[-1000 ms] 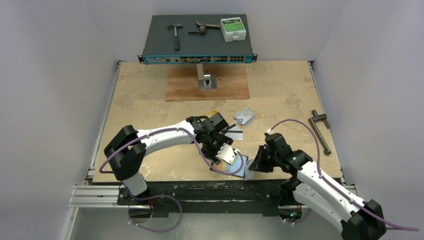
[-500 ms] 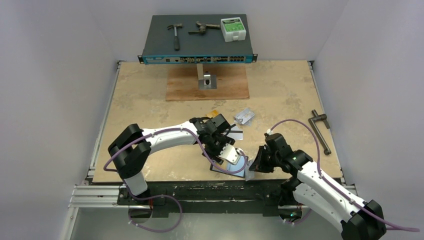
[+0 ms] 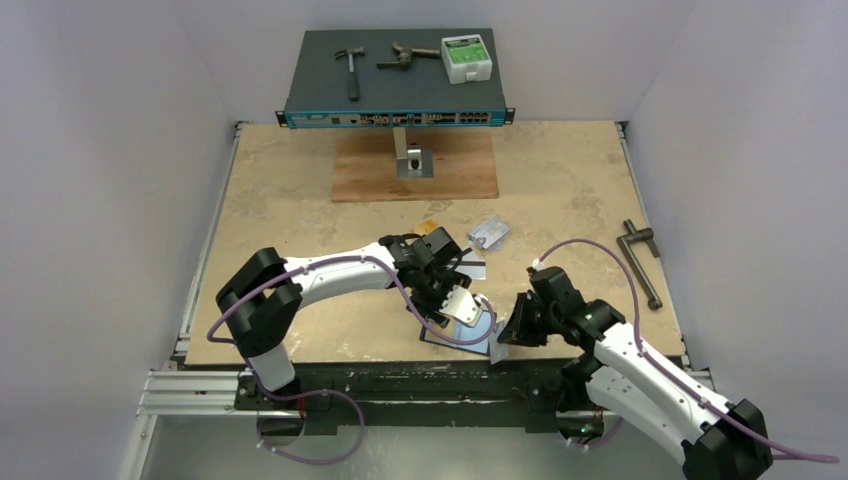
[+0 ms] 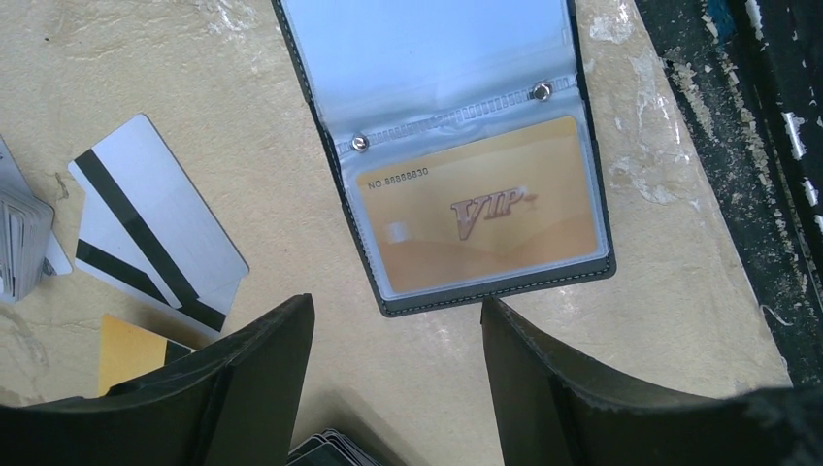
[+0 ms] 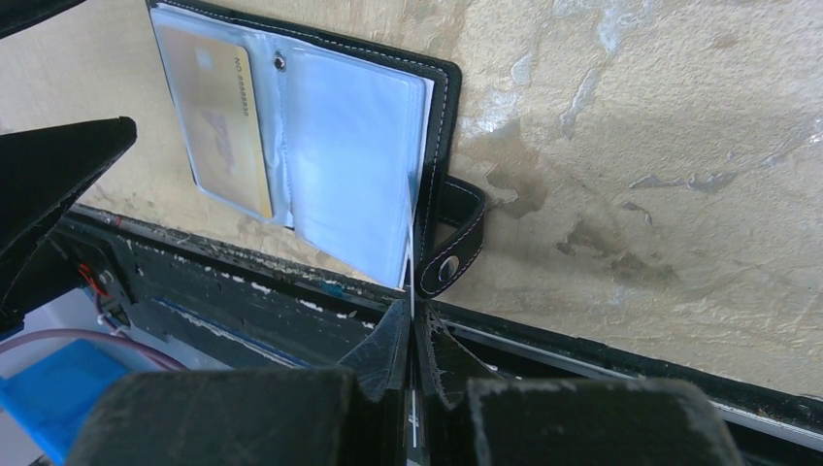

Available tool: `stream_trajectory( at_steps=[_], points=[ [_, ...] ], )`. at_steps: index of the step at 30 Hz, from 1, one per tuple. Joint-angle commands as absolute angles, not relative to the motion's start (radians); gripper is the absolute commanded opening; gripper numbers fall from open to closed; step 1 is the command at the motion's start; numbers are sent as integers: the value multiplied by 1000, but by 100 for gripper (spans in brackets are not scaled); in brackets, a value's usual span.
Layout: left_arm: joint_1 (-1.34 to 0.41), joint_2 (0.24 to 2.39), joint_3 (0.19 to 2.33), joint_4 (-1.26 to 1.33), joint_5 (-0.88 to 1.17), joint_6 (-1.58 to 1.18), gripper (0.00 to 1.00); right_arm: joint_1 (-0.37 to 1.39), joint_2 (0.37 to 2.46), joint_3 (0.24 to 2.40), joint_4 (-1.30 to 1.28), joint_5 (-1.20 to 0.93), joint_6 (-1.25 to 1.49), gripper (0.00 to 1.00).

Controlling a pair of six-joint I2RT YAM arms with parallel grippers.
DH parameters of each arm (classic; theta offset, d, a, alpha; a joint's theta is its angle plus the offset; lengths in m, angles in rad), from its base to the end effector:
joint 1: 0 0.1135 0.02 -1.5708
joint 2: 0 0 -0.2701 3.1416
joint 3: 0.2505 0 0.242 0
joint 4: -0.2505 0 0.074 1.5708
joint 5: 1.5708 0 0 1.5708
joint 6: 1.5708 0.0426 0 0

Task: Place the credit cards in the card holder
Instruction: Insert the credit card into the card holder.

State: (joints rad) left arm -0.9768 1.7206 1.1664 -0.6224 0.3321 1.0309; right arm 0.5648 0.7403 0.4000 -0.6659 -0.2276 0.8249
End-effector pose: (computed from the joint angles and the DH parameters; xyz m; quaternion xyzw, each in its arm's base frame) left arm 0.1760 -0.2855 0.2027 0.8332 0.4921 -0.1568 0.1974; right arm 0.0991 0.0742 0.1764 0.0924 0.9502 0.2610 0.1428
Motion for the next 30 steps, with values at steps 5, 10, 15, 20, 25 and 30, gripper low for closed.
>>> stream_trajectory(
  at_steps=[5,10,15,20,25,30],
  points=[
    [-980,1717,1163,-594,333,1021,63,568,773,431,-648,-247,796,0],
    [-981,1713,1158,-587,332,1020,63,568,765,465,-701,-248,774,0],
    [-980,1712,1157,-583,328,1017,63,568,781,450,-694,-243,770,0],
    [-981,1706,1154,-579,327,1014,63,569,783,461,-708,-253,760,0],
    [-981,1710,1154,-571,329,1008,63,568,797,461,-687,-261,756,0],
    [-981,1711,1148,-569,324,1015,63,568,805,443,-651,-275,766,0]
  ],
)
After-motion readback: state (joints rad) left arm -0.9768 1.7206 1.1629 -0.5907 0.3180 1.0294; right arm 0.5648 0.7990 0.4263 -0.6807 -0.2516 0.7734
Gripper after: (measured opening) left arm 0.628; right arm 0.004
